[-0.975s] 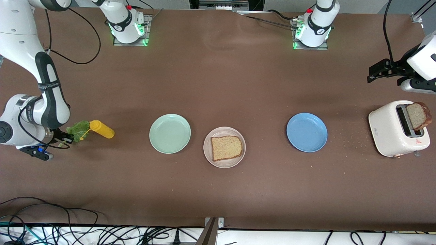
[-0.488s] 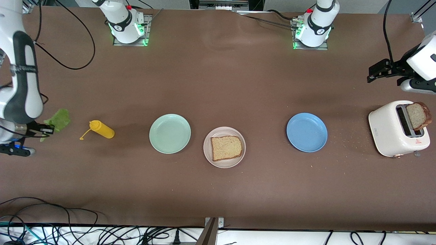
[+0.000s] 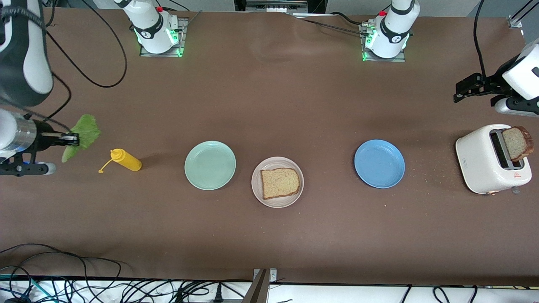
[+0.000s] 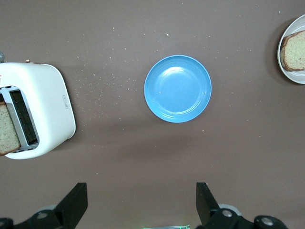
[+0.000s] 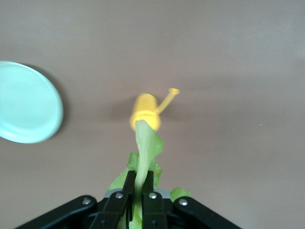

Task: Make sandwich on beige plate with both arms
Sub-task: 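Carry the lettuce with the right gripper over the bread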

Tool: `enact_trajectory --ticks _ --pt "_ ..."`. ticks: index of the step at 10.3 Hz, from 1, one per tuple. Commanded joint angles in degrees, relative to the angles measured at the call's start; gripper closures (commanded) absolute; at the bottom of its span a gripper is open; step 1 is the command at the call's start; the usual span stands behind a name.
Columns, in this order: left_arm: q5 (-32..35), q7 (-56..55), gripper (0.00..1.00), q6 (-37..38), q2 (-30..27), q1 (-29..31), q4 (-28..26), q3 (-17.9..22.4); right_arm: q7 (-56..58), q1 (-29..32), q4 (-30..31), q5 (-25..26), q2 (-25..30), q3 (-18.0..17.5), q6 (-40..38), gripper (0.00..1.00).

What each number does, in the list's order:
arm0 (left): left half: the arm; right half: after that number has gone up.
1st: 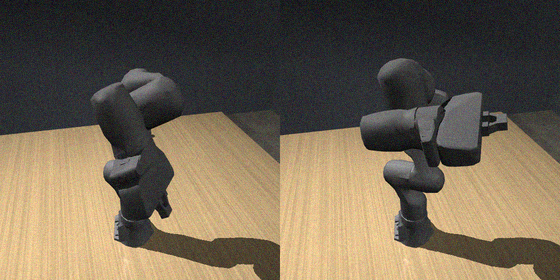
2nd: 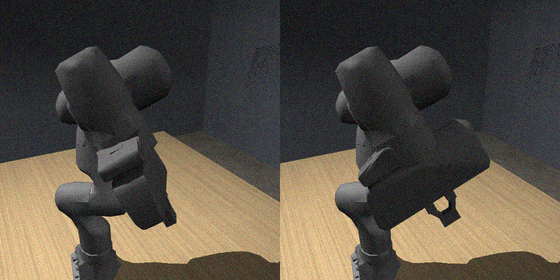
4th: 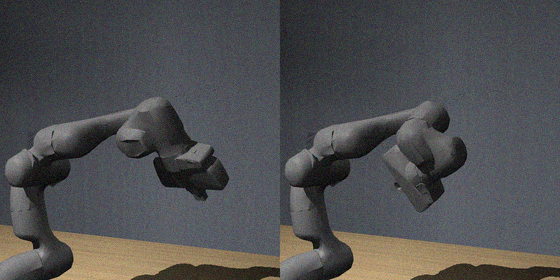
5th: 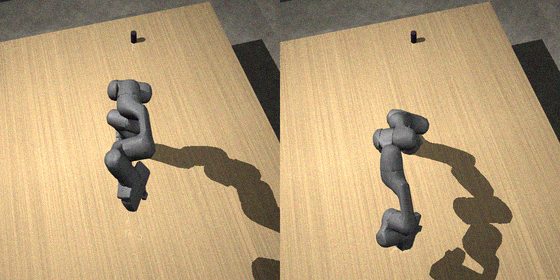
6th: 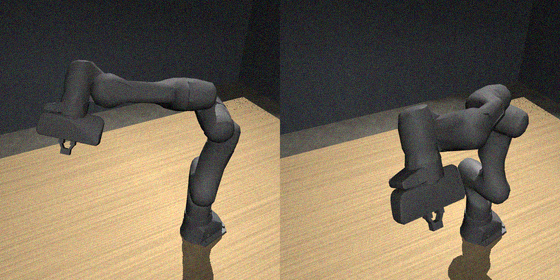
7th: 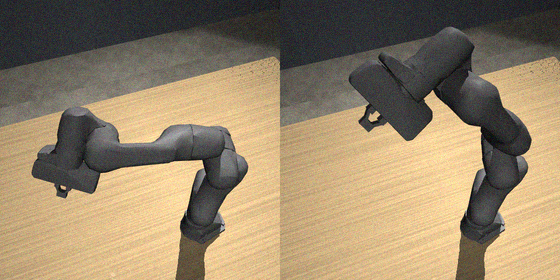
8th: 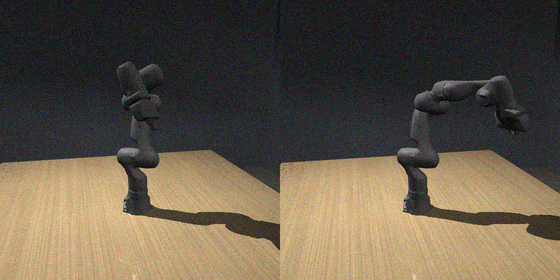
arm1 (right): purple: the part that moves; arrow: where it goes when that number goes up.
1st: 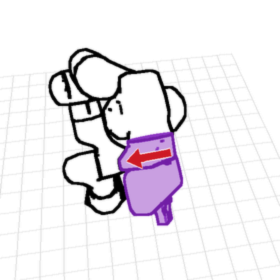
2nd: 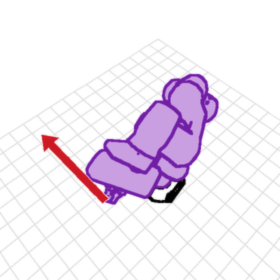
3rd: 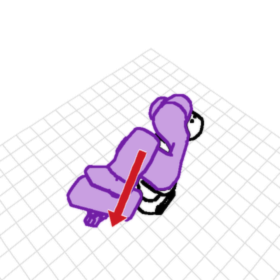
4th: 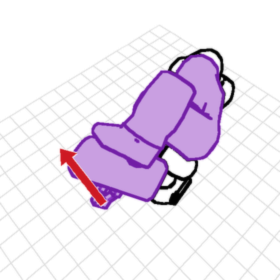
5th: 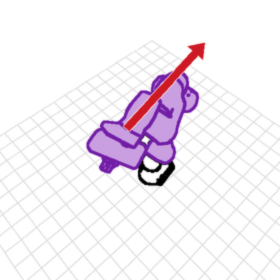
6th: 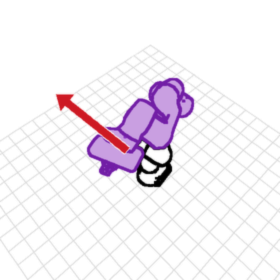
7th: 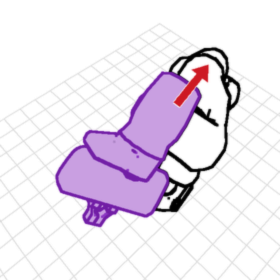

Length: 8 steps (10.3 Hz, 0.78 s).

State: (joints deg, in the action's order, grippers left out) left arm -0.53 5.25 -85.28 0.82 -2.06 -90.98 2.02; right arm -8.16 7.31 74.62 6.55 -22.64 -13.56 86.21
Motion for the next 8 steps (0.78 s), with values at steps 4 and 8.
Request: enact_trajectory --ticks 4,8 --pt "1.1 1.2 0.00 1.3 0.7 -0.1 1.8 0.0 -29.3 -6.0 -3.2 -5.0 -6.9 -9.8 15.3 1.00" --pt "1.1 1.2 0.00 1.3 0.7 -0.1 1.8 0.0 -44.9 -14.1 -3.1 -5.3 -15.0 -9.8 34.1 1.00"
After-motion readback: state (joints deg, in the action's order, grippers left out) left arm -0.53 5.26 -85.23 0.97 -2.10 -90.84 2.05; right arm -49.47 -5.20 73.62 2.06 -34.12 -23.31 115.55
